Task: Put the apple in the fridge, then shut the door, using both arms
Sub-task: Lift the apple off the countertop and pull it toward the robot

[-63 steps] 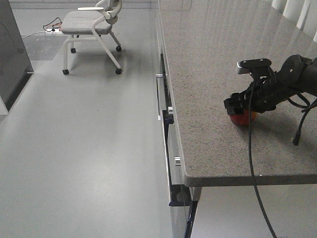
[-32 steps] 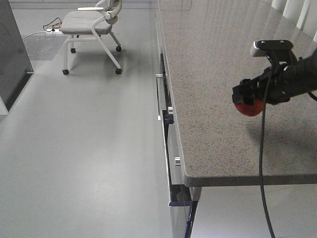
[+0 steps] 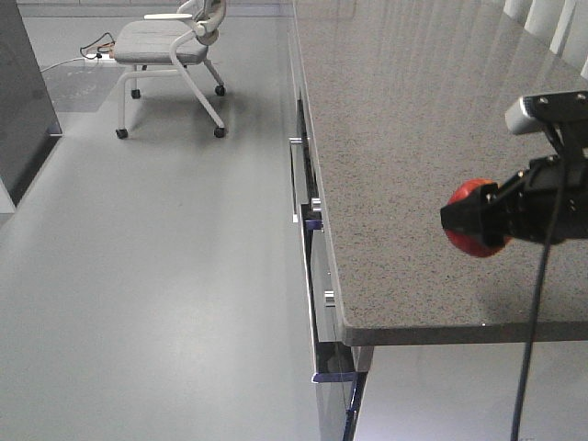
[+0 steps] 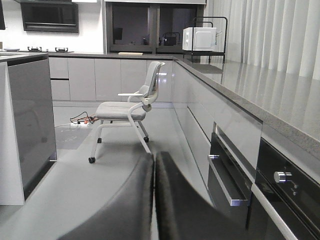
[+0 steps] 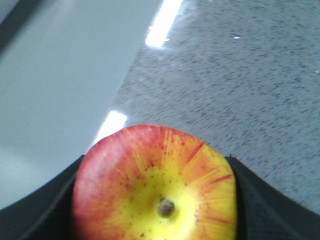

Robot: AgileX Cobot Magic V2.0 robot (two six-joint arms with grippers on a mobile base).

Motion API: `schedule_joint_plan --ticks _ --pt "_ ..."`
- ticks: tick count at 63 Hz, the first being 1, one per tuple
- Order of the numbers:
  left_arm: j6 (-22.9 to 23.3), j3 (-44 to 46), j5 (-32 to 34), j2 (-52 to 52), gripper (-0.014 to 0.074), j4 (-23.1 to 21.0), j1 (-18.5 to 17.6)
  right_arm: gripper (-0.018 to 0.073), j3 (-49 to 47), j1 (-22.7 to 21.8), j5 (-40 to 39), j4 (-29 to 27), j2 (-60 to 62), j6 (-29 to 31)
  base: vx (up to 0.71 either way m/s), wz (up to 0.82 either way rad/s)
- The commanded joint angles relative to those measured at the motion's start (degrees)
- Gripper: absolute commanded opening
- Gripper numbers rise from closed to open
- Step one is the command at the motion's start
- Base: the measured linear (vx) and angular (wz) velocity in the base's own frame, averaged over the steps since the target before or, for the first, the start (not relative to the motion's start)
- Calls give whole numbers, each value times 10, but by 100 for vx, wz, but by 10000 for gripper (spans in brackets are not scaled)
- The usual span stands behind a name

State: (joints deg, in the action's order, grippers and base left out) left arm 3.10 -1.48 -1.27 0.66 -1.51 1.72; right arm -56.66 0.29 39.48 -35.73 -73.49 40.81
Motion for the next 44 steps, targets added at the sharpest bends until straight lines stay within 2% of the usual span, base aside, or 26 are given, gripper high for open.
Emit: schedule_joint_plan --ticks 1,10,19,28,34,44 --pt "3 -12 41 9 -6 -1 -4 363 18 -1 -14 -46 64 31 0 0" --pt "3 -12 41 9 -6 -1 -4 363 66 7 -13 -53 136 31 0 0" --pt "3 -12 41 9 -6 -1 -4 363 95 85 -3 -49 199 28 0 0" --pt "3 -12 41 9 -6 -1 -4 363 115 141 16 -50 246 5 0 0" --pt "3 -12 41 9 -6 -1 -4 363 129 160 26 -56 281 -5 0 0" --pt "3 -12 41 9 -6 -1 -4 363 152 164 54 -77 344 -5 0 0"
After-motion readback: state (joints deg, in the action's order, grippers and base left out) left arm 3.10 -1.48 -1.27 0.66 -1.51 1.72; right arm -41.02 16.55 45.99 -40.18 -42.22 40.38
